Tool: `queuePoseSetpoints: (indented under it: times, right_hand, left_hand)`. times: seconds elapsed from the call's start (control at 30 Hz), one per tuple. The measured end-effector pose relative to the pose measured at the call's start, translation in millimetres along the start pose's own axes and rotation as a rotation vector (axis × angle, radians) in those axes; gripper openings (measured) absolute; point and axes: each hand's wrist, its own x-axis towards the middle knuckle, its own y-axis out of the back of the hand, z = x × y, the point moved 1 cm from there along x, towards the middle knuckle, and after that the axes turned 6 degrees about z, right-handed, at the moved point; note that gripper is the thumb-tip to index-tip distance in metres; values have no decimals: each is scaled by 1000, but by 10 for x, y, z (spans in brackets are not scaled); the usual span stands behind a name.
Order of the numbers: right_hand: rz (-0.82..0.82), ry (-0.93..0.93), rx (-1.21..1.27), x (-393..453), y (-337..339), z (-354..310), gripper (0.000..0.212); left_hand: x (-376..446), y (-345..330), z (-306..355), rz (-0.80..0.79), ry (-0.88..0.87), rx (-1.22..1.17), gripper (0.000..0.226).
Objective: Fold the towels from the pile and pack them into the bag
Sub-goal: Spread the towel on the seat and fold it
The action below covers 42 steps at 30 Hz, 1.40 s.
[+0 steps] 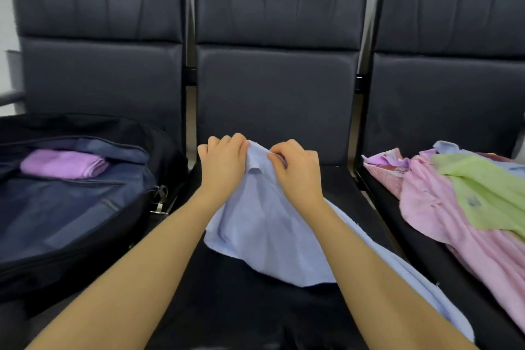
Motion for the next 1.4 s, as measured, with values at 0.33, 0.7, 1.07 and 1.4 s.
queuePoseSetpoints:
  times: [0.33,0.7,1.07,1.4]
  right_hand:
    - [-237,-98,-96,115,-187,99,14]
    - [-868,-19,-485,-845,562,696,25]
    - [-1327,-162,-454,-1291,734,970,54]
    - [-1262,-360,-192,-1232,-89,700,50]
  left_hand:
    - [178,-149,-154,-179,-172,279,14]
    - [-1032,-298,587,-745,-328,299,39]
    - [-1417,-427,430,-1141,-420,277,57]
    - [-1175,-493,-291,-1002,-311,397,53]
